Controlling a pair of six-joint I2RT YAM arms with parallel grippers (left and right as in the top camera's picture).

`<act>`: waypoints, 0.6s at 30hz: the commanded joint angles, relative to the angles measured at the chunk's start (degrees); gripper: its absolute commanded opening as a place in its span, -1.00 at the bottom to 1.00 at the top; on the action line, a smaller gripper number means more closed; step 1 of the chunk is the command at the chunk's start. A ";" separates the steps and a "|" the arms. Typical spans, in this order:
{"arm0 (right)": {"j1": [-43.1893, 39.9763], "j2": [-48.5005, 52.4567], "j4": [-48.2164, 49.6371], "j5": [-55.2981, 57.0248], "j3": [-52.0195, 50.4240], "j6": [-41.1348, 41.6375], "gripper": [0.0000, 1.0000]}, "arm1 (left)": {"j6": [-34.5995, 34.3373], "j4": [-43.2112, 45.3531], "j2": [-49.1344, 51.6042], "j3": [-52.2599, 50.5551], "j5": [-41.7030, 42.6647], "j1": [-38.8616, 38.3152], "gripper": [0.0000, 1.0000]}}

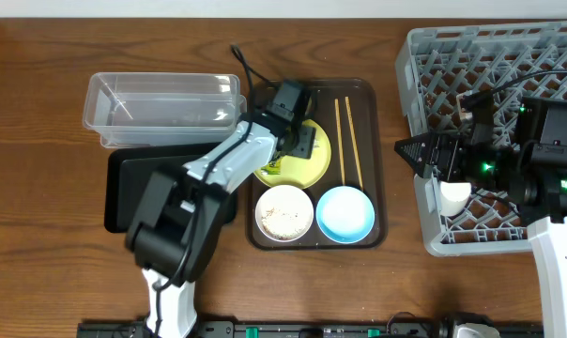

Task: Sort waste into correct bins and load items into the dishwasher rack
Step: 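Grasp the white tissue on the yellow plate with the left gripper, then move the tissue over the clear bin and release it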

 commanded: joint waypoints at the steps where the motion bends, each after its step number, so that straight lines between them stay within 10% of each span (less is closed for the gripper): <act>1: 0.44 0.04 -0.17 0.00 0.70 -0.81 0.79 | 1.40 -0.13 1.99 0.81 0.04 0.09 -0.15; 6: 0.44 0.04 -0.17 0.00 0.70 -0.79 0.79 | 1.14 -1.90 0.72 1.31 1.68 0.04 -0.85; 18: 0.44 0.04 -0.55 0.00 0.68 -0.81 0.79 | -0.11 -9.97 -16.31 2.45 1.84 0.68 -0.88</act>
